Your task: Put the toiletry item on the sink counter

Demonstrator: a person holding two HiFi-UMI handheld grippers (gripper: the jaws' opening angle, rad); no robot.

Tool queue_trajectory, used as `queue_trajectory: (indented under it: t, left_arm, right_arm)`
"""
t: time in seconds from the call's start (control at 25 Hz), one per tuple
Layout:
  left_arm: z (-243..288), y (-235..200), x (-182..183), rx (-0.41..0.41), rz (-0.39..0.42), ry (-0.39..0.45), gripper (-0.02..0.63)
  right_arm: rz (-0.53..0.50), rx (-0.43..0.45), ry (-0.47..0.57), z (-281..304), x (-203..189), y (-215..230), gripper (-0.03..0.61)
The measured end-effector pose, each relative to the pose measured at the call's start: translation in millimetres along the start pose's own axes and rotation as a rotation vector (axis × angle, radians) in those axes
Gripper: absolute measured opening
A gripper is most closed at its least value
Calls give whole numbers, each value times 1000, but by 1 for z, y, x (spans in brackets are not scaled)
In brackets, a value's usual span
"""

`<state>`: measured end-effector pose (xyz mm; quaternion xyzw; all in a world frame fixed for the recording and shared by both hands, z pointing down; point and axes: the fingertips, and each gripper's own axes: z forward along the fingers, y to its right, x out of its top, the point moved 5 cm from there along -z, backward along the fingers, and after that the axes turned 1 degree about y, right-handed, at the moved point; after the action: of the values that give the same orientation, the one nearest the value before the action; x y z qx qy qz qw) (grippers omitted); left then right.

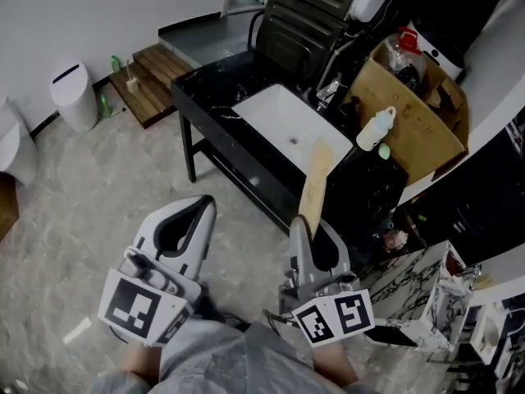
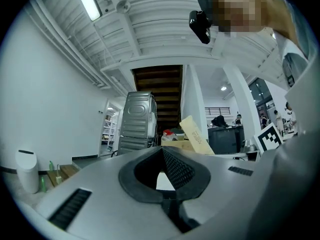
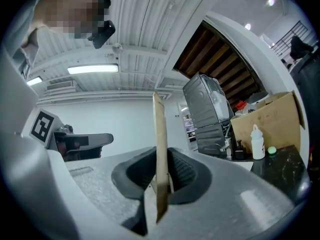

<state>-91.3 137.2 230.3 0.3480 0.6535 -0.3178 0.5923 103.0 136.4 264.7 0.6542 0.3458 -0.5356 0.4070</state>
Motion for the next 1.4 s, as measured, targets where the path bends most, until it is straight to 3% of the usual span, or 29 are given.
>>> queue_trajectory:
  t: [0.68, 0.8, 1.28, 1.4]
  left_arm:
    - [38, -143, -3, -99, -22, 38, 5]
    - [44, -153, -1, -130, -26, 64, 5]
    - [55, -182, -22, -141, -51, 14, 5]
    - [64, -184, -15, -156, -66, 45, 5]
  right_arm:
    - [-65, -145, 31, 115, -16, -35, 51]
    - [-67, -159, 33, 127, -19, -38, 51]
    - [-94, -209, 2, 155, -29, -30, 51]
    - [-111, -223, 4, 162, -27, -22, 52]
